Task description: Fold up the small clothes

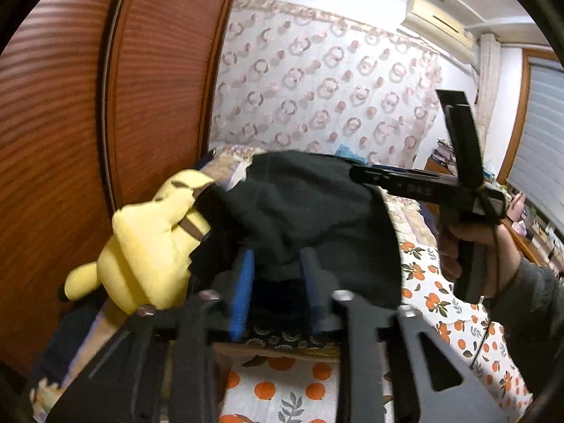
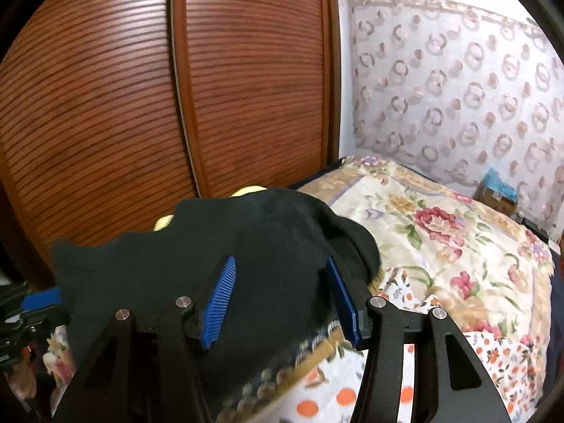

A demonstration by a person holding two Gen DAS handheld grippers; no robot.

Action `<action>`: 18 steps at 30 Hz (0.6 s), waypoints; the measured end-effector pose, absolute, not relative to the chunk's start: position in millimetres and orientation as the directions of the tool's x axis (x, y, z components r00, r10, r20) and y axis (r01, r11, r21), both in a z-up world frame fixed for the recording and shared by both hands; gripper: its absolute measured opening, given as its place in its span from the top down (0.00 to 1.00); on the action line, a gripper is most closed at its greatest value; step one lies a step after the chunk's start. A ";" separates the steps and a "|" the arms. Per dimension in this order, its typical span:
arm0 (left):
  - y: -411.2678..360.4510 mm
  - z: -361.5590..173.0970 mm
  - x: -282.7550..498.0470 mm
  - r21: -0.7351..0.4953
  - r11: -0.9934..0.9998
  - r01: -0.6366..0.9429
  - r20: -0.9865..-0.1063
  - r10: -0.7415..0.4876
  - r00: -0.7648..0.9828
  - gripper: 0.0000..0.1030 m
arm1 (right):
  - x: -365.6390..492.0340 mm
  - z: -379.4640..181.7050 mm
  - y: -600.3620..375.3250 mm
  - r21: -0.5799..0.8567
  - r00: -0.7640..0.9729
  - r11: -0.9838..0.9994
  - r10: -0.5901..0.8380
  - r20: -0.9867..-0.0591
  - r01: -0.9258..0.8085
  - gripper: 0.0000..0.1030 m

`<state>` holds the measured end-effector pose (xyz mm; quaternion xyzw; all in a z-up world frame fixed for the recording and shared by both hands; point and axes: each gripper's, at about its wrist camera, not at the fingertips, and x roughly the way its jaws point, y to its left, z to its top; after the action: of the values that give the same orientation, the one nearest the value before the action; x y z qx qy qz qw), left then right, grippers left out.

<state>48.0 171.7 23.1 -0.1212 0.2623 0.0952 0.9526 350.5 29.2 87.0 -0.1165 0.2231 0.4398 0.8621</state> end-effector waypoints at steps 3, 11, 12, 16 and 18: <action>158.9 31.9 43.6 -0.165 0.964 -0.211 -0.500 0.103 0.860 0.43 | 326.5 91.6 10.5 -0.008 0.532 0.599 0.704 -0.470 -0.801 0.46; 123.0 50.0 39.4 -0.147 0.982 -0.115 -0.456 0.036 0.889 0.01 | 264.0 91.8 -44.7 -0.001 0.593 0.656 0.681 -0.430 -0.755 0.46; 119.6 51.3 39.9 -0.140 0.984 -0.112 -0.460 0.036 0.887 0.00 | 255.6 92.4 -53.0 0.000 0.603 0.666 0.675 -0.425 -0.746 0.45; 101.2 54.2 40.4 -0.127 0.990 -0.060 -0.466 -0.006 0.885 0.00 | 226.9 92.3 -84.3 0.013 0.640 0.710 0.642 -0.422 -0.704 0.40; 94.6 55.5 39.8 -0.131 0.990 -0.042 -0.467 -0.025 0.884 0.00 | 213.2 92.8 -97.9 0.020 0.659 0.730 0.628 -0.415 -0.683 0.36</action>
<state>39.8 94.6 55.5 -0.0689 0.2410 0.0043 0.9681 213.2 -97.9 92.8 -0.0689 0.2009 0.3611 0.9080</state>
